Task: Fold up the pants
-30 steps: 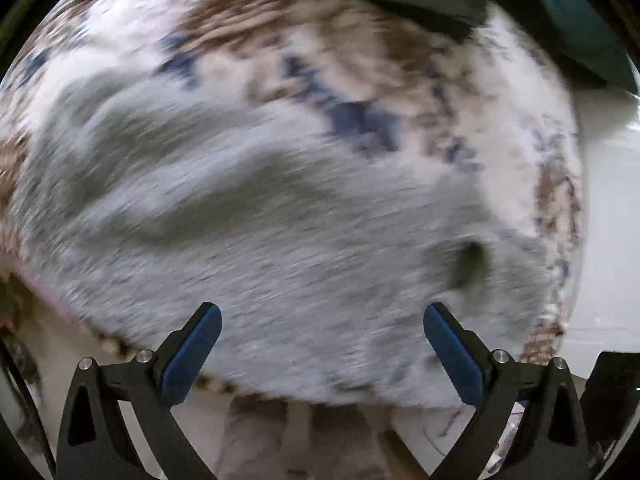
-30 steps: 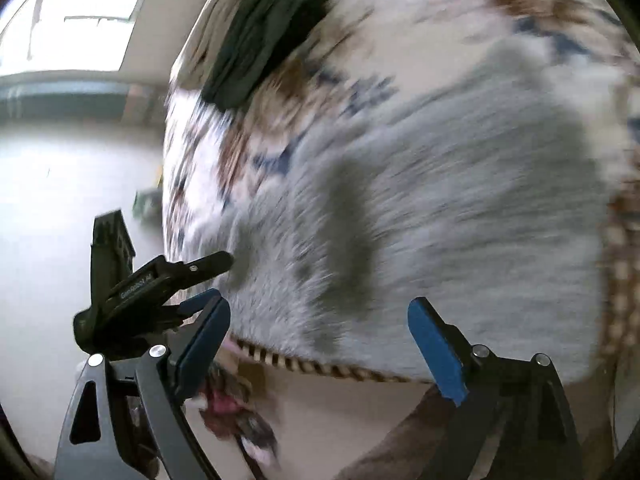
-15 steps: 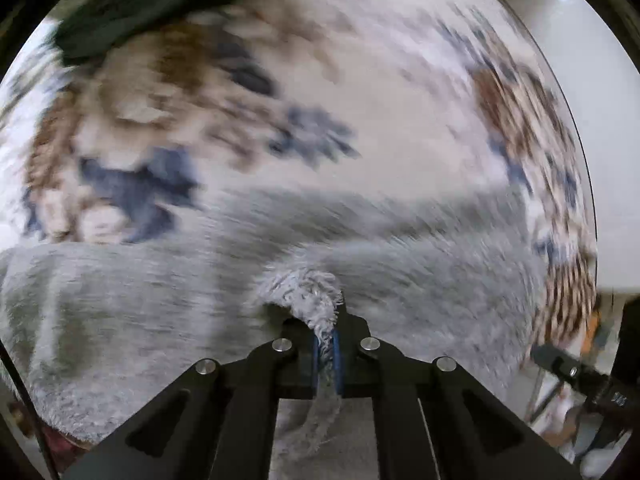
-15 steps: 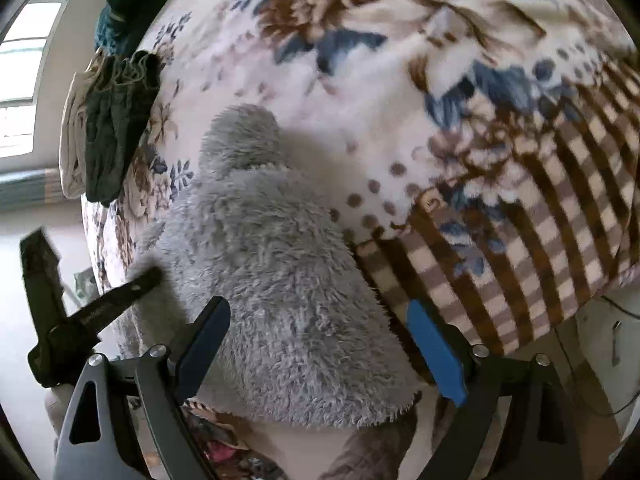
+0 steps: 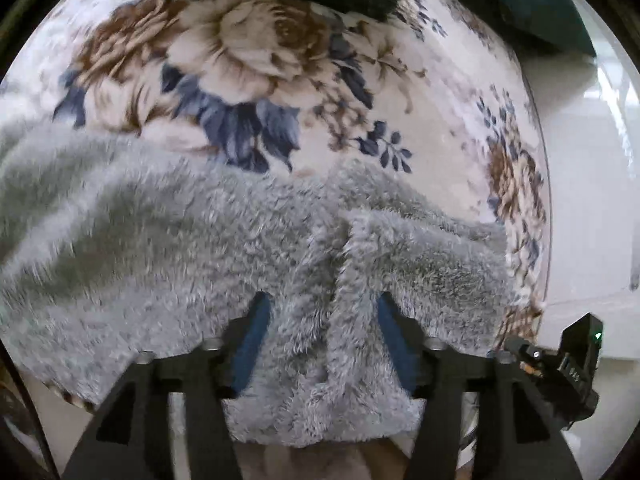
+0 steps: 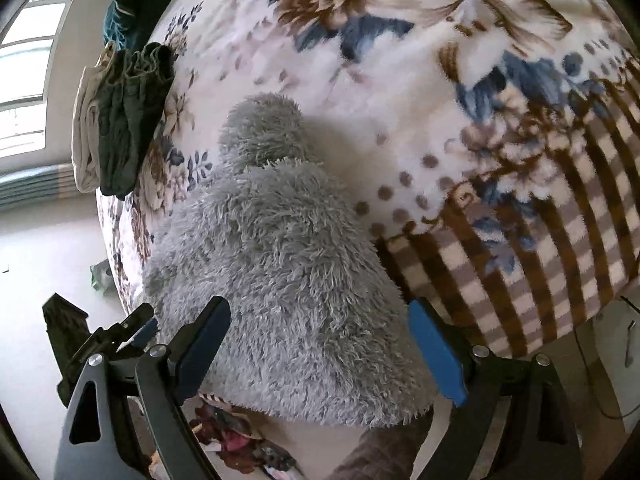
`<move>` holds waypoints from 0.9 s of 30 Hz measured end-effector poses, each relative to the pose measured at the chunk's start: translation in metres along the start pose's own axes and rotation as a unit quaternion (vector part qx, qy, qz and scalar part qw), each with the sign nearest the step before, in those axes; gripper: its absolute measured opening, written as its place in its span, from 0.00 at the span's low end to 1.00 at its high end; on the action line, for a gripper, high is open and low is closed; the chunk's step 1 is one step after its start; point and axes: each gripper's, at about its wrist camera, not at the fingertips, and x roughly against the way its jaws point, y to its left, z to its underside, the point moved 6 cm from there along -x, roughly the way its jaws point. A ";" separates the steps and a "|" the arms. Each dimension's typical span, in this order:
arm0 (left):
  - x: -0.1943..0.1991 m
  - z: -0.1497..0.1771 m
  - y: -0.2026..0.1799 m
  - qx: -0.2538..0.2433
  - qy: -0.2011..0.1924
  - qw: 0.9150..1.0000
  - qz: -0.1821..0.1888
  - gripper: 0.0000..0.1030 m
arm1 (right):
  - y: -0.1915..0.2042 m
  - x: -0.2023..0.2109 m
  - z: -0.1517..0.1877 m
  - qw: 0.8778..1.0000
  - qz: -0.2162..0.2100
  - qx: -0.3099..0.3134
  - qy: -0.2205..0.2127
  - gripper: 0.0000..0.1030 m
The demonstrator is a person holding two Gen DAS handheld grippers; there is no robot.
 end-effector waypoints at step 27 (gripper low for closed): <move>0.028 0.042 0.016 0.056 0.010 0.998 -0.009 0.38 | 0.035 -0.017 -0.003 0.999 0.019 0.043 0.022 0.90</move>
